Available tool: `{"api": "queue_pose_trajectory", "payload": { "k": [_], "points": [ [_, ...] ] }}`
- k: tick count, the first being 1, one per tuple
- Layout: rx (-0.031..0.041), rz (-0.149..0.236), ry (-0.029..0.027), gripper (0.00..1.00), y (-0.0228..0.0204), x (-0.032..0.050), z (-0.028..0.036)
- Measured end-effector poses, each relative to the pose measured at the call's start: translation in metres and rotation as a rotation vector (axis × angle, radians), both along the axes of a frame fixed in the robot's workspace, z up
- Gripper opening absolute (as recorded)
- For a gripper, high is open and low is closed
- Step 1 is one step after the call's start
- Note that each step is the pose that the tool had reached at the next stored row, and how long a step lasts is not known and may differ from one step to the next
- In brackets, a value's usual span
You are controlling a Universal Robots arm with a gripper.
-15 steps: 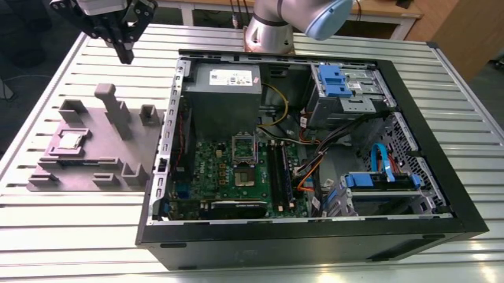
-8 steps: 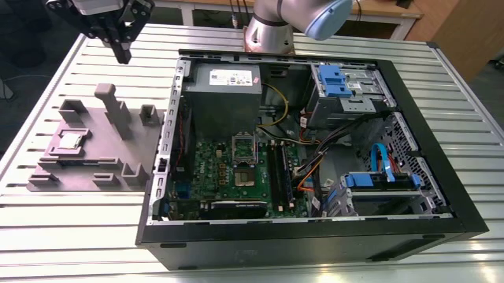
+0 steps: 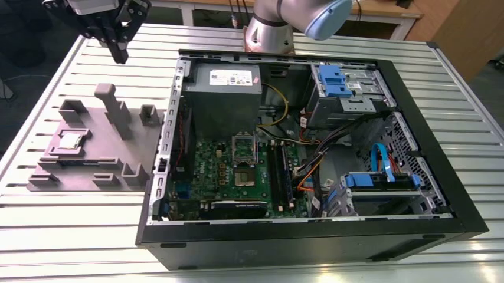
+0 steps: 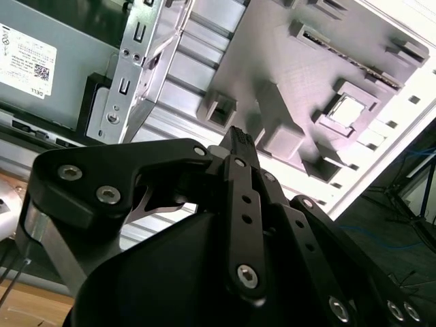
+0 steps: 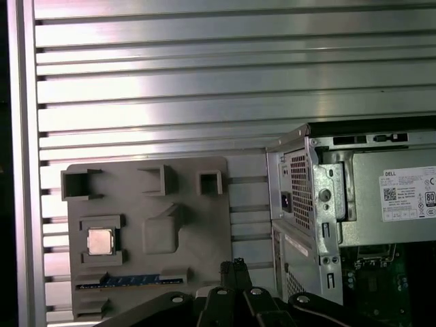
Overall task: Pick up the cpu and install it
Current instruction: 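Reach for the cpu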
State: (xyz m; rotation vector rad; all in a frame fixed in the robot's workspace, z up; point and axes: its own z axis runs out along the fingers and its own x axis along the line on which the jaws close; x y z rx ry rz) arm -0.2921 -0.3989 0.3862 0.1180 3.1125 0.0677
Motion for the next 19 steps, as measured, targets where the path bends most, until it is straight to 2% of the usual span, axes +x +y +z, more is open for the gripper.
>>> {"api": "queue_pose_trajectory", "payload": {
  "k": [19],
  "points": [
    [0.0000,0.000,0.0000,0.11,0.0000,-0.0066,0.0000]
  ]
}}
